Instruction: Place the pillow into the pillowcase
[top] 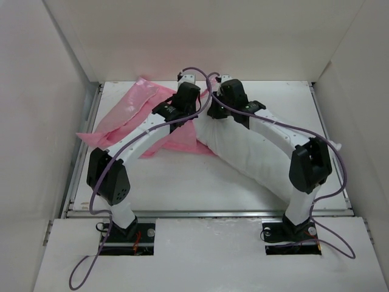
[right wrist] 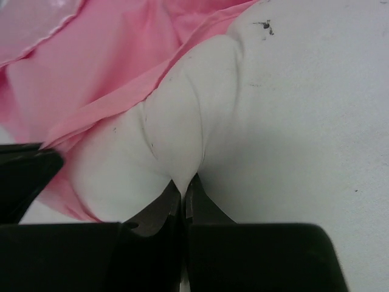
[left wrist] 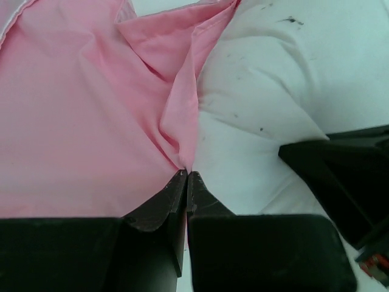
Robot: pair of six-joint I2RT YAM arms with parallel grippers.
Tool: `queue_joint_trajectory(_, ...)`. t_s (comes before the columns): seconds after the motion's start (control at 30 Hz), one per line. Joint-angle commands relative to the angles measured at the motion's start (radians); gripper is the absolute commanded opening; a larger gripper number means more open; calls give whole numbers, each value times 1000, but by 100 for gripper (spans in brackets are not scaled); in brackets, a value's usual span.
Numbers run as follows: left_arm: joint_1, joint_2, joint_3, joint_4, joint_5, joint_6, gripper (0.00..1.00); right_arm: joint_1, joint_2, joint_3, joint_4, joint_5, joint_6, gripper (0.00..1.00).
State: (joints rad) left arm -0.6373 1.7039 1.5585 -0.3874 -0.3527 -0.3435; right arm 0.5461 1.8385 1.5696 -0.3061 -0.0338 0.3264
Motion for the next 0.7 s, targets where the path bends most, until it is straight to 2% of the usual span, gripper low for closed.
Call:
queue_joint_trajectory(0.0,2,-35,40,-2,-37,-25,0,37,-88,3,125,-224,62,0)
queue_joint_trajectory(0.13,2,-44,60,-2,-5,-34,0,118,-44,-6,200,-273,118,0)
queue_joint_trajectory(0.2,2,-68,49,7,23,-43,0,132,-7,35,231,-185,189,0)
queue_joint_trajectory(0.23,2,-78,35,7,33,-43,0,132,5,59,231,-129,201,0)
queue_joint_trajectory(0.37,-21,-136,-20,-15,35,-78,0,132,48,185,165,308,301,0)
queue_joint_trajectory(0.5,-32,-191,-78,-33,44,-104,0,132,82,325,30,568,405,0)
queue_joint_trajectory(0.57,-41,-210,-109,-33,44,-117,0,132,91,325,39,569,448,0)
queue_joint_trajectory(0.67,-50,-221,-138,-50,44,-129,0,121,67,291,96,488,470,0)
